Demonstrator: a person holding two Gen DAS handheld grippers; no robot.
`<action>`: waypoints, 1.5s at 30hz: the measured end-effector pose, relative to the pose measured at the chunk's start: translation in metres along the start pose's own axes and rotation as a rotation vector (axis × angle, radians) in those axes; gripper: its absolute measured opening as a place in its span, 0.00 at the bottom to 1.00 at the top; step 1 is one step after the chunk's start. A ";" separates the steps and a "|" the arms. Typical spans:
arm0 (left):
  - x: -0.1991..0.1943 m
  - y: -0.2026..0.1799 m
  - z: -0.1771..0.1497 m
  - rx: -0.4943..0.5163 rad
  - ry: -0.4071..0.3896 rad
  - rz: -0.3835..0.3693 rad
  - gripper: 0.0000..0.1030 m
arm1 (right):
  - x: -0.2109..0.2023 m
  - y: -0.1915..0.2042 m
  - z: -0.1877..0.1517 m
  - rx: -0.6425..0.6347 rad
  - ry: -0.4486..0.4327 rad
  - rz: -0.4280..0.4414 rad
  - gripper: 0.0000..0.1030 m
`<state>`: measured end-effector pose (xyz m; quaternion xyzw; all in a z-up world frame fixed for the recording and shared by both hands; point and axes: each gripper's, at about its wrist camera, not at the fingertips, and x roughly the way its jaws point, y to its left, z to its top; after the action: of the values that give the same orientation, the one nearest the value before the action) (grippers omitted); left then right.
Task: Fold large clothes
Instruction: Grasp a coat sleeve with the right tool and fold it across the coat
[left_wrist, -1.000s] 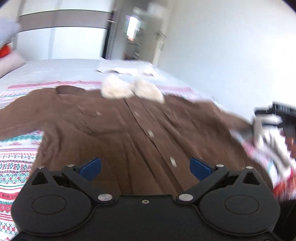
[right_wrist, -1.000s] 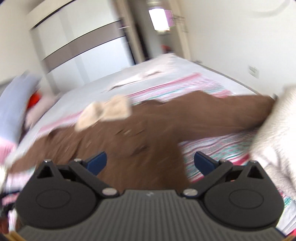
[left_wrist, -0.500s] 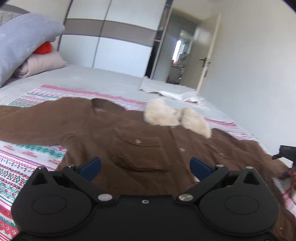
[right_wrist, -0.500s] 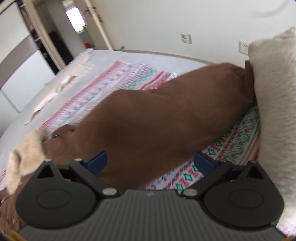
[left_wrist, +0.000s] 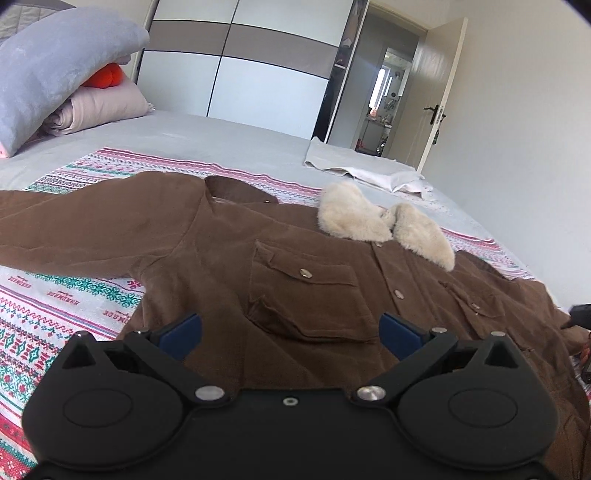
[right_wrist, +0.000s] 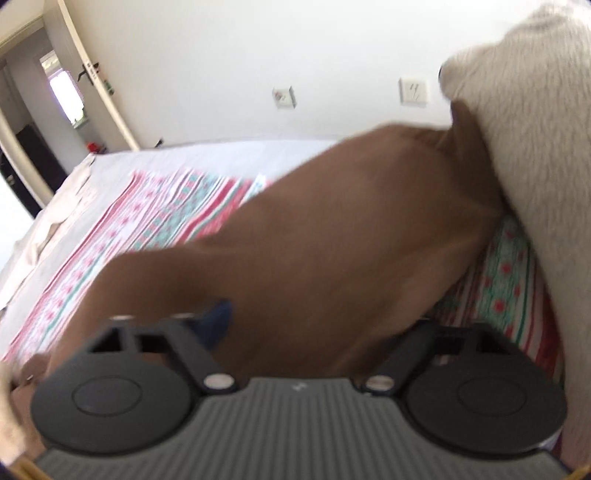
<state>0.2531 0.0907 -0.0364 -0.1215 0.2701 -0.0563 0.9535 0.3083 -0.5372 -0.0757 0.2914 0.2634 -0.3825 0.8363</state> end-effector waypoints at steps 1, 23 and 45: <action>0.001 0.000 0.000 0.000 0.002 0.002 1.00 | 0.000 0.000 0.001 -0.020 -0.012 -0.007 0.19; -0.008 -0.006 0.001 0.033 -0.019 -0.011 1.00 | -0.222 0.194 -0.162 -1.185 -0.342 0.664 0.06; -0.005 -0.078 -0.002 0.320 0.006 -0.051 1.00 | -0.226 0.118 -0.177 -1.002 0.032 0.736 0.77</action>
<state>0.2446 0.0162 -0.0146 0.0251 0.2572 -0.1233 0.9581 0.2346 -0.2420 -0.0145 -0.0590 0.3057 0.1054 0.9445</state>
